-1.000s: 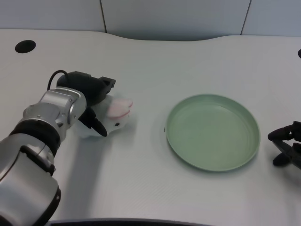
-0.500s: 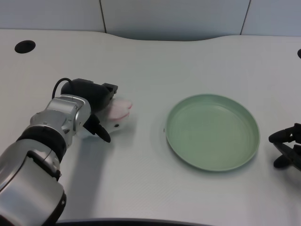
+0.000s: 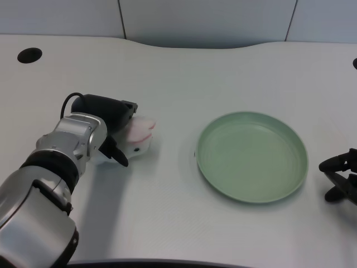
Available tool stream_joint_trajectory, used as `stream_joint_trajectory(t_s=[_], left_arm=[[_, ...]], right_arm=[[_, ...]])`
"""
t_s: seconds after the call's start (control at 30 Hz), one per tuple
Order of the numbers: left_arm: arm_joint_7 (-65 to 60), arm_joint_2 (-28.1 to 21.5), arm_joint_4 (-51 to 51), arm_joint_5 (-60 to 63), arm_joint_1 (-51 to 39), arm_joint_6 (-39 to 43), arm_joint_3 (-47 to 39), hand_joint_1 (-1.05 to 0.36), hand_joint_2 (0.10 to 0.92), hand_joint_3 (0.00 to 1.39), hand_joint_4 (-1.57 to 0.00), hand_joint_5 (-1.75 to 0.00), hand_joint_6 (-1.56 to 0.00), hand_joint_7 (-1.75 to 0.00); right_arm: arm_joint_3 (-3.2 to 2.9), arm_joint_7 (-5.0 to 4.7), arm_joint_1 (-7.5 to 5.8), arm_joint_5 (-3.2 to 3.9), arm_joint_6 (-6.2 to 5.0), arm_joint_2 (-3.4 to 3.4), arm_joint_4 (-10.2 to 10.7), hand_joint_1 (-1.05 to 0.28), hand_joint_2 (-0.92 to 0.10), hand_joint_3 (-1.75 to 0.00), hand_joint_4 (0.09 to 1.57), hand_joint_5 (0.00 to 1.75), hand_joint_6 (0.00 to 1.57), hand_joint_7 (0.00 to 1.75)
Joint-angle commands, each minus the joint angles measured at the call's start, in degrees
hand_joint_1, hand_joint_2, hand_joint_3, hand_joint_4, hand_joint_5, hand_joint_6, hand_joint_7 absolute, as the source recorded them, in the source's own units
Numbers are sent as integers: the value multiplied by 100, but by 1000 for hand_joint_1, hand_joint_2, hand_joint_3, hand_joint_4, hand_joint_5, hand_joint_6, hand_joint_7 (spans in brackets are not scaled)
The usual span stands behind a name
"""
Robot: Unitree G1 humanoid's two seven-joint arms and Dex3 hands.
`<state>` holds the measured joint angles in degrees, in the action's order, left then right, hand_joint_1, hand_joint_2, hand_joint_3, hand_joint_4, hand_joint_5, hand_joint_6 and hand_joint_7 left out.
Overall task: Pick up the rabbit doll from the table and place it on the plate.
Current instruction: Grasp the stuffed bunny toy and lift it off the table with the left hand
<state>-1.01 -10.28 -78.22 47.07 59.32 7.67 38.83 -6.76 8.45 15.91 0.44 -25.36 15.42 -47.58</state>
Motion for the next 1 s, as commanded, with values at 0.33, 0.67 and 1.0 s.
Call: stream_joint_trajectory(t_s=[0.33,0.67,1.0], left_arm=[[-550,-70,-82,261,-181,132,274,-581,766,2,-416,-82,-429,-40],[-820,-164,-82,-88,-178,572,-140,-259,860,5,-440,-1495,-438,-1258],[-1314,-169,-83,105,-95,447,-28,-172,920,87,-639,-1697,-554,-1571]], right_arm=[[-119,68,-398,148,143,48,461,-838,-921,-119,895,1066,762,945],[-128,86,-503,219,278,19,641,-830,-920,-107,894,1033,770,941],[-57,86,-334,125,82,23,354,-841,-920,-127,903,1040,770,951]])
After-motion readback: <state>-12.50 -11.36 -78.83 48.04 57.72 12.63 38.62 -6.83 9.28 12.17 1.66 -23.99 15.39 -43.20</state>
